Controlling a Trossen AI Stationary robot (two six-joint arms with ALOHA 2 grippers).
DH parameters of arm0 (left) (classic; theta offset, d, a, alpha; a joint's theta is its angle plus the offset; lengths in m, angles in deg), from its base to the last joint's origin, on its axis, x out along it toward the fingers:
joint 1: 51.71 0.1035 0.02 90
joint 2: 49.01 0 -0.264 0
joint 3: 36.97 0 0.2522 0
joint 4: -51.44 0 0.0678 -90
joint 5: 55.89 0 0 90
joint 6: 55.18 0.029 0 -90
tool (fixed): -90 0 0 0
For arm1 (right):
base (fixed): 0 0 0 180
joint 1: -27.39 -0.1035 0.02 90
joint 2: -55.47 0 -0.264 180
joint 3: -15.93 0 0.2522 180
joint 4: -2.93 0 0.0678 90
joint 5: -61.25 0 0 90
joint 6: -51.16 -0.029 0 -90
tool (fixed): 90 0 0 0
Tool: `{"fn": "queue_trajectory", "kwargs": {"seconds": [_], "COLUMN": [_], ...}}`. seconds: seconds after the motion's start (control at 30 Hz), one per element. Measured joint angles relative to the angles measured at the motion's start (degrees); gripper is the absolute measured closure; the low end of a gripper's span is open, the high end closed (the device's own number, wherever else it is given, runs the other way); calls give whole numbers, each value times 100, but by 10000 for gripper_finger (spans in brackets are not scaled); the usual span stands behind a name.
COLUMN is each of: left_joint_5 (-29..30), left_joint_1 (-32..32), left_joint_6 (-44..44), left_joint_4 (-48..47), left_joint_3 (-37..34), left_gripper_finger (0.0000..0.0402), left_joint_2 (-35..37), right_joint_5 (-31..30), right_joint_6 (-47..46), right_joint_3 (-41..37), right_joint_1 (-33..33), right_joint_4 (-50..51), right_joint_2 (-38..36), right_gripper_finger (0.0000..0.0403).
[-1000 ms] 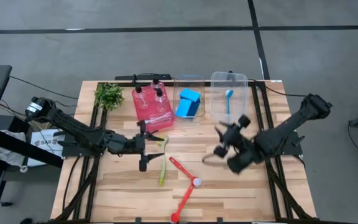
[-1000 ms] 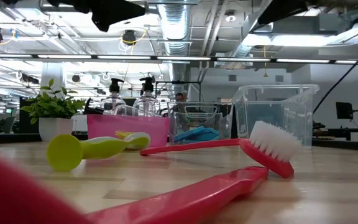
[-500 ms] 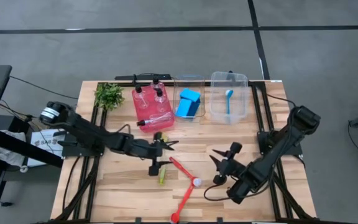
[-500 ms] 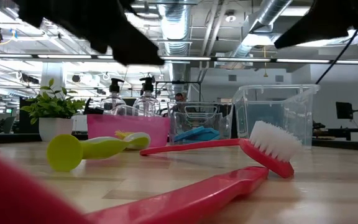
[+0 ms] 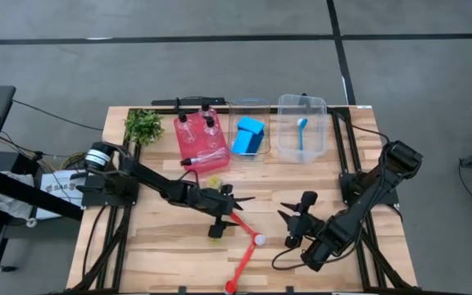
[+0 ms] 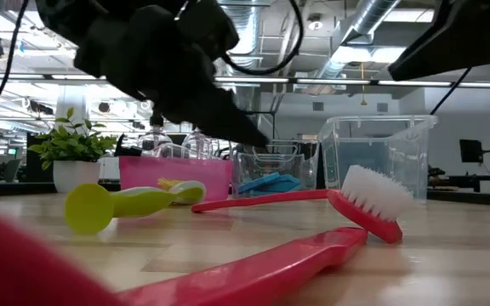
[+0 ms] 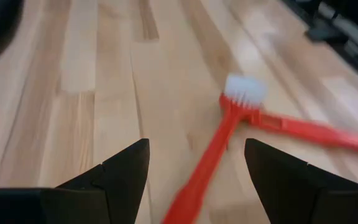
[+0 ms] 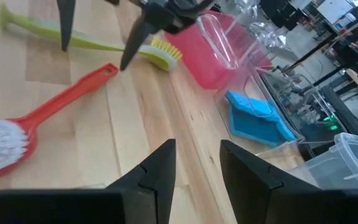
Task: Pick & Place Kitchen Sink Supplies
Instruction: Put the orange dish brush into the right transparent bin
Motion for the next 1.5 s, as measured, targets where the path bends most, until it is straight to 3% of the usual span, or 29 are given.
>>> {"fn": "queue_trajectory", "kwargs": {"seconds": [0.3,0.77,0.97,1.2,1.5], "left_joint_5": [-376,-378,-349,-283,-77], "left_joint_1": [-25,336,398,374,376], "left_joint_6": [-4,-7,-138,-202,-535], "left_joint_4": [461,437,471,343,483], "left_joint_3": [22,31,40,3,9], "left_gripper_finger": [135,139,189,313,318], "left_joint_2": [-479,-1109,-1168,-864,-349], "right_joint_5": [-2,-4,-4,-140,-501], "right_joint_6": [17,17,17,19,20], "right_joint_3": [0,0,0,0,0], "right_joint_1": [-37,-18,-18,-18,-22], "right_joint_4": [15,15,18,21,20], "right_joint_2": [0,0,0,0,0], "right_gripper_finger": [285,285,285,285,285]}}
